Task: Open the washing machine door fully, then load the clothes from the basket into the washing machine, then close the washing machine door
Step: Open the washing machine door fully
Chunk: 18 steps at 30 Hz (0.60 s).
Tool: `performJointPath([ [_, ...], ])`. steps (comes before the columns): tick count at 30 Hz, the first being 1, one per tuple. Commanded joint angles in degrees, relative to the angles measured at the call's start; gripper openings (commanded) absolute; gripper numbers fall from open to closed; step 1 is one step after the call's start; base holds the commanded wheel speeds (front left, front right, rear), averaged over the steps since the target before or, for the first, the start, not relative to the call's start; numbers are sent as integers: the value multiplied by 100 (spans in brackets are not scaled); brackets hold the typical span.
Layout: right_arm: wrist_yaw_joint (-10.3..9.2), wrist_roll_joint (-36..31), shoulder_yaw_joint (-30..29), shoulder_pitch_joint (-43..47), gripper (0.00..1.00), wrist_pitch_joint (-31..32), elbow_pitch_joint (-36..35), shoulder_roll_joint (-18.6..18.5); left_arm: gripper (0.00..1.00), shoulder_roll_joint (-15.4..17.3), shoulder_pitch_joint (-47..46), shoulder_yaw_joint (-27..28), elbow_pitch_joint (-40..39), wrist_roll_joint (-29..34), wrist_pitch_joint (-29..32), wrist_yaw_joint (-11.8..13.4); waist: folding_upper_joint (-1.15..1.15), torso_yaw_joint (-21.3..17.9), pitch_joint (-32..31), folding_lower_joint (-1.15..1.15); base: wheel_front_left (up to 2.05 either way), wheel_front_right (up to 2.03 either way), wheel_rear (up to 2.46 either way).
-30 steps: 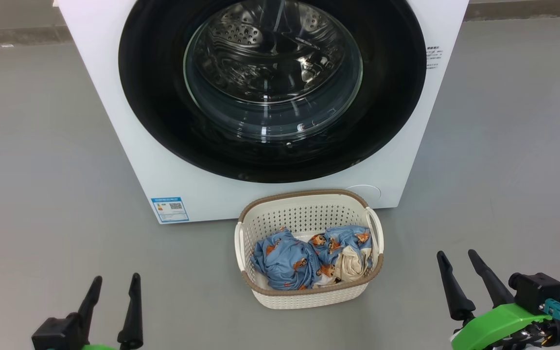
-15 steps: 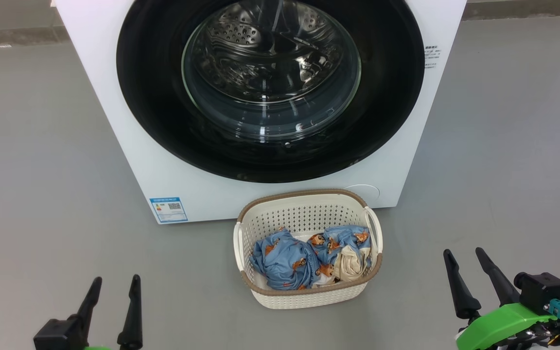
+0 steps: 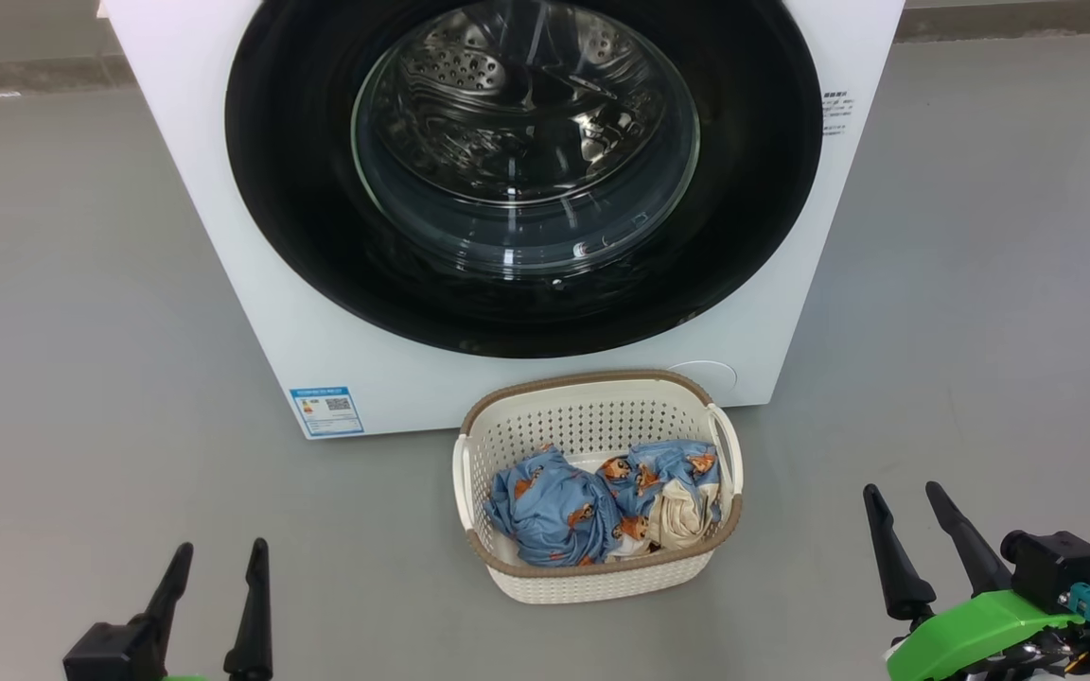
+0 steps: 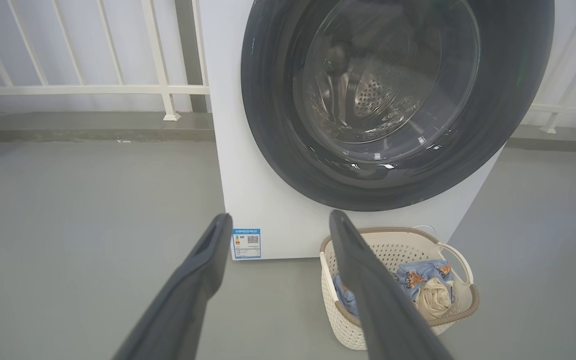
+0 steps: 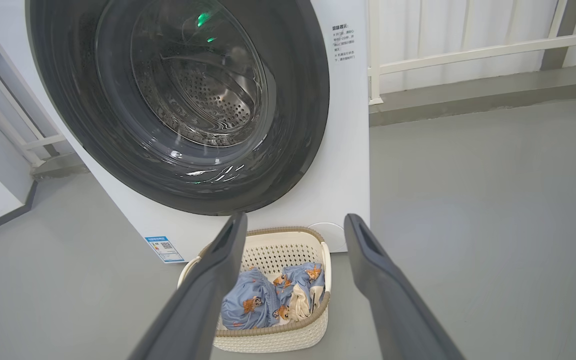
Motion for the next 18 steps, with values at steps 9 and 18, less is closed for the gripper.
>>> performJointPath([
  [9,9,-64,70,-32,100,-72,-170,-16,100,43,-213,292,-105,152,-52,-14,0,-19,20,0,61,61,-122],
  [18,9,-66,36,-26,100,-72,-180,-8,100,29,-223,313,-90,160,-52,-14,0,-33,44,0,118,118,-237],
])
